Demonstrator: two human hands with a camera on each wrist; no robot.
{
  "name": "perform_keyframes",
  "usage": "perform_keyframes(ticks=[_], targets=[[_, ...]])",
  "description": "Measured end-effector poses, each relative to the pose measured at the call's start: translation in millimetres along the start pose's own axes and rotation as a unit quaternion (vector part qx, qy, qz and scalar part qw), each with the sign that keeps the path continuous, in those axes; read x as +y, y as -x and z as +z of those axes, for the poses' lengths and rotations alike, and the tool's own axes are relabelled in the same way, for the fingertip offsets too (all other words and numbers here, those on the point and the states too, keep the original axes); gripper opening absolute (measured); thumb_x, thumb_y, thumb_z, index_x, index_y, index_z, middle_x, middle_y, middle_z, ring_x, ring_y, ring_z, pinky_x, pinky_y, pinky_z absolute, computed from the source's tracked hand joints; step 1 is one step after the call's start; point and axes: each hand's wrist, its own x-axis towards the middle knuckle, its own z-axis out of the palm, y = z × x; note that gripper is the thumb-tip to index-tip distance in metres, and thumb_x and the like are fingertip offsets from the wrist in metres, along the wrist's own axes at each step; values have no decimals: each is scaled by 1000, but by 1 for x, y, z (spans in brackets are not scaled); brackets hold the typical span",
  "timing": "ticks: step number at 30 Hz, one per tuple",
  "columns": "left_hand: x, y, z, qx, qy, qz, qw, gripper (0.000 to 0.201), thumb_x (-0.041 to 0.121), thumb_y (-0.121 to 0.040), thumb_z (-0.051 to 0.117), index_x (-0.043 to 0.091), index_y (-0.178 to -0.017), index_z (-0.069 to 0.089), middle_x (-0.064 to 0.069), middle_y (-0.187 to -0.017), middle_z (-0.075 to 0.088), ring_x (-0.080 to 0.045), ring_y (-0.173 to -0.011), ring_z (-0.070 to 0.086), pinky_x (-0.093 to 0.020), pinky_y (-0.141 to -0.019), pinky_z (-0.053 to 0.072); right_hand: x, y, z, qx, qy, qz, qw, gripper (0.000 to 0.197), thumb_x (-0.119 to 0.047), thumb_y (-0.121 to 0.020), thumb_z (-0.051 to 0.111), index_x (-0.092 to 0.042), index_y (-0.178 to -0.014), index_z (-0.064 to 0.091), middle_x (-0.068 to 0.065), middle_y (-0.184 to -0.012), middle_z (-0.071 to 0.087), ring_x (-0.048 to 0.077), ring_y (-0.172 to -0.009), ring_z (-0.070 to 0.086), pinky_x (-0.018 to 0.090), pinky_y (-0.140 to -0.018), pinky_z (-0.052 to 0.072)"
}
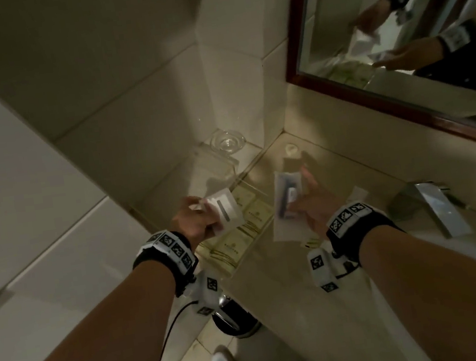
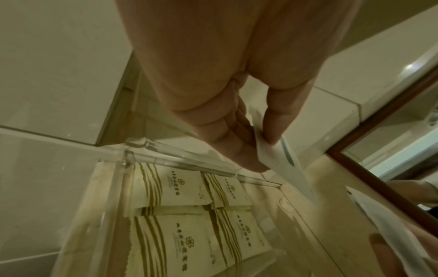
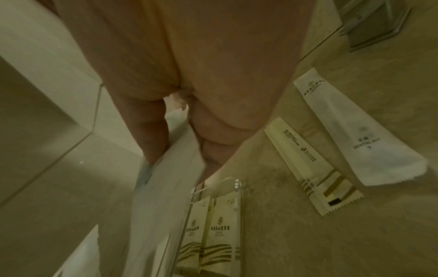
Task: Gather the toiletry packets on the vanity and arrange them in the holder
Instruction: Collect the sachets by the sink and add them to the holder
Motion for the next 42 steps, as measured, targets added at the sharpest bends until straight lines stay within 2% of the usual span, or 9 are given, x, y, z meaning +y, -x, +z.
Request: perform_keyframes(ticks=[3,6,10,13,17,22,27,32,42], targets=[[6,-9,-2,-39,-29,4,999,56,-14,-82,62,22,-124,51,-15,-87,67,-27,-66,66,-45,-71,60,2,-1,4,38,48,-4,998,91,13,-79,68,-32,-149,33,14,-129,55,28,-99,63,34,-58,59],[11,-19,-7,-48,-54,6,997,42,-10,-84,61,16,-118,61,-18,-86,71,-30,-70,69,-41,-65,60,7,-7,11,58,28,5,998,80,10,-76,74,-45,-129,50,18,-112,65,36,-93,69,45,-69,58],[16,-27,-12,-53,-55,-5,997,27,-3,-88,58,14,-108,62,-23,-81,70,-35,-75,69,-55,-79,58,10,-9,24,153,119,0,981,51,-21,-74,81,-51,-107,56,18,-97,69,41,-80,70,57,-66,60],[15,-33,-15,-65,-37,-14,997,23,-2,-92,55,10,-111,58,-24,-89,68,-33,-76,68,-49,-75,57,12,-10,30,211,197,-7,957,30,-34,-86,70,-38,-112,54,11,-90,66,28,-69,65,34,-58,56],[10,-40,-17,-74,-21,-25,997,10,4,-95,56,13,-99,57,-23,-94,72,-34,-79,72,-44,-69,60,18,-12,32,262,212,-34,941,26,-41,-95,56,-24,-115,57,8,-95,65,20,-74,61,31,-63,48],[7,-43,-20,-97,-34,-22,994,9,7,-98,53,12,-92,50,-19,-84,76,-31,-76,70,-45,-78,58,23,-14,34,289,162,-32,943,19,-33,-93,59,-24,-110,59,12,-100,66,29,-88,64,46,-79,56],[4,-44,-19,-99,-64,-22,993,7,5,-98,56,8,-91,57,-4,-65,74,-17,-62,68,-30,-63,60,25,-12,30,280,71,15,957,10,-16,-93,63,-22,-101,61,15,-98,63,36,-97,64,57,-90,55],[-6,-51,-14,-103,-98,-31,989,3,5,-95,61,3,-96,62,-18,-87,73,-20,-67,70,-29,-58,60,29,-5,21,254,42,28,966,10,-20,-90,68,-25,-98,64,17,-107,67,35,-96,67,56,-88,57],[-16,-56,11,-130,-134,-46,981,9,7,-100,54,1,-95,58,-3,-59,72,-15,-58,61,-21,-49,54,44,1,-1,266,-30,18,963,9,-23,-91,70,-15,-87,68,10,-84,68,28,-81,69,43,-76,60]])
